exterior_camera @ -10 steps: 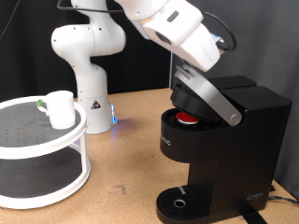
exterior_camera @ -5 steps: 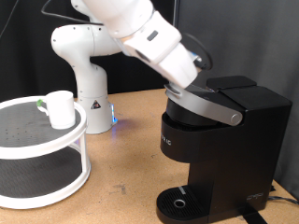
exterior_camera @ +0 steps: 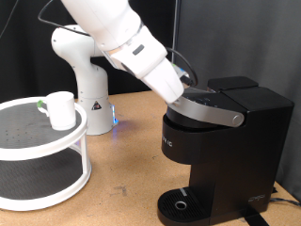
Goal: Make a cup of coffee with the keurig machine
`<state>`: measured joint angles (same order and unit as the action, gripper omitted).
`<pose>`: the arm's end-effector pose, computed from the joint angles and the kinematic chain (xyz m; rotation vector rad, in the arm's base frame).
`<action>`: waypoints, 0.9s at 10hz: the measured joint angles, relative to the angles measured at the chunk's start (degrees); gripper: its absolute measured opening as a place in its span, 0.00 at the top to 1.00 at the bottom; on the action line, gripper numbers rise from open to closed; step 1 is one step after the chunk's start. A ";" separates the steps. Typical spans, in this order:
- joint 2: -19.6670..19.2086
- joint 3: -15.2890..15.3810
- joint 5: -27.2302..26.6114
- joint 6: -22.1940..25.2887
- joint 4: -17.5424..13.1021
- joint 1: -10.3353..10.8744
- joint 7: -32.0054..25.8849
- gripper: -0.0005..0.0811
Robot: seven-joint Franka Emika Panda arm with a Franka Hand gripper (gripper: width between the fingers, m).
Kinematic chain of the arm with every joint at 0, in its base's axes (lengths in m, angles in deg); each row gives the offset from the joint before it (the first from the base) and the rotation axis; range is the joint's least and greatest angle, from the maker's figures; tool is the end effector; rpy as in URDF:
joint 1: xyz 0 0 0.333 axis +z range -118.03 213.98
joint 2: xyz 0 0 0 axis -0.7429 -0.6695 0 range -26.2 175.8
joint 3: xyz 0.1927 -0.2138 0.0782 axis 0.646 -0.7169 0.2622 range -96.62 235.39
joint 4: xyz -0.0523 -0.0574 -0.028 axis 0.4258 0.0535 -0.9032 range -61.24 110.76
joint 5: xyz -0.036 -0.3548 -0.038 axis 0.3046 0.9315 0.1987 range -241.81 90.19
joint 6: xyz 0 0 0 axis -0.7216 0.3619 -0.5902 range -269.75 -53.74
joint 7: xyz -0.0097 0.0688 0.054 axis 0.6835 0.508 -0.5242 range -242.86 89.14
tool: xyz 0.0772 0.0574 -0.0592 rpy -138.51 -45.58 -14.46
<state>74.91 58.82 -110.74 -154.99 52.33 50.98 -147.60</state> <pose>0.4912 -0.0100 0.4251 -2.2557 -1.0865 -0.1815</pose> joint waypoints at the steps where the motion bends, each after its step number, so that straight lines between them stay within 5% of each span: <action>1: -0.13 -0.15 0.00 -0.74 0.19 -0.16 0.01 0.99; 6: -2.94 0.00 -1.54 -4.03 0.80 -0.21 0.02 0.99; 9: -2.97 -0.12 -11.42 -0.53 -0.27 -0.39 -2.78 0.99</action>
<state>71.94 58.70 -122.16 -155.53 52.06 50.59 -150.38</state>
